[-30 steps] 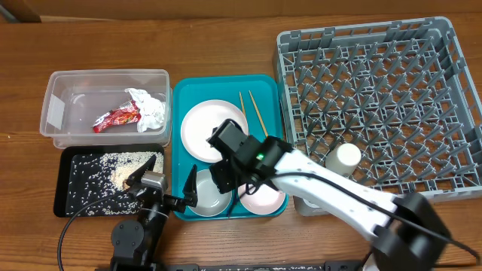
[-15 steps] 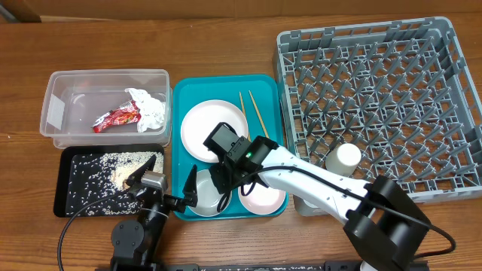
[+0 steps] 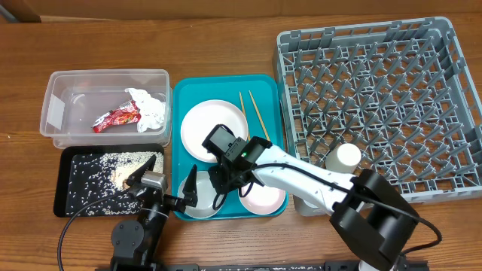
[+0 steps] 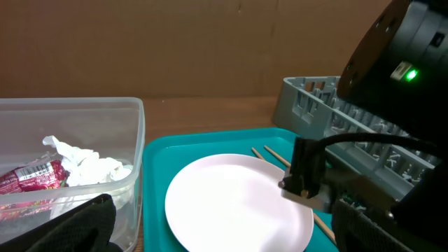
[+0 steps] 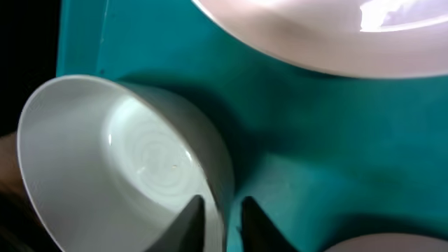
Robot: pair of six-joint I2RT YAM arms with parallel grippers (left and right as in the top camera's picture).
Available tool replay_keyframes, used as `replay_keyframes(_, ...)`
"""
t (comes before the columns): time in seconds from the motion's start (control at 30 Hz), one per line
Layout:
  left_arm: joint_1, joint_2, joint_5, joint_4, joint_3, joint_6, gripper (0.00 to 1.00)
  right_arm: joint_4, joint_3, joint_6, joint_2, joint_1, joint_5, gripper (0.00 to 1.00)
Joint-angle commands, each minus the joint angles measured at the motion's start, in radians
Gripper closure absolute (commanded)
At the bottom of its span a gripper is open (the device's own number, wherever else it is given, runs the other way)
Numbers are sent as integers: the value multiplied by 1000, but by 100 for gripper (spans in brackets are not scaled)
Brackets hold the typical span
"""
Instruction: Sort waste into correct bins and load items into the dishwasher
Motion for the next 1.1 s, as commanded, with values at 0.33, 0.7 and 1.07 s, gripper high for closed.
replay_keyframes(0.33, 5, -11, 11, 0, -4, -11, 0, 45, 4, 49, 24, -24, -39, 78)
replay_keyframes(0.7, 5, -11, 11, 0, -4, -11, 0, 49, 4, 79, 42, -24, -40, 85)
replay_keyframes(1.07, 5, -11, 11, 0, -4, -11, 0, 27, 32, 97, -13, -24, 5, 96)
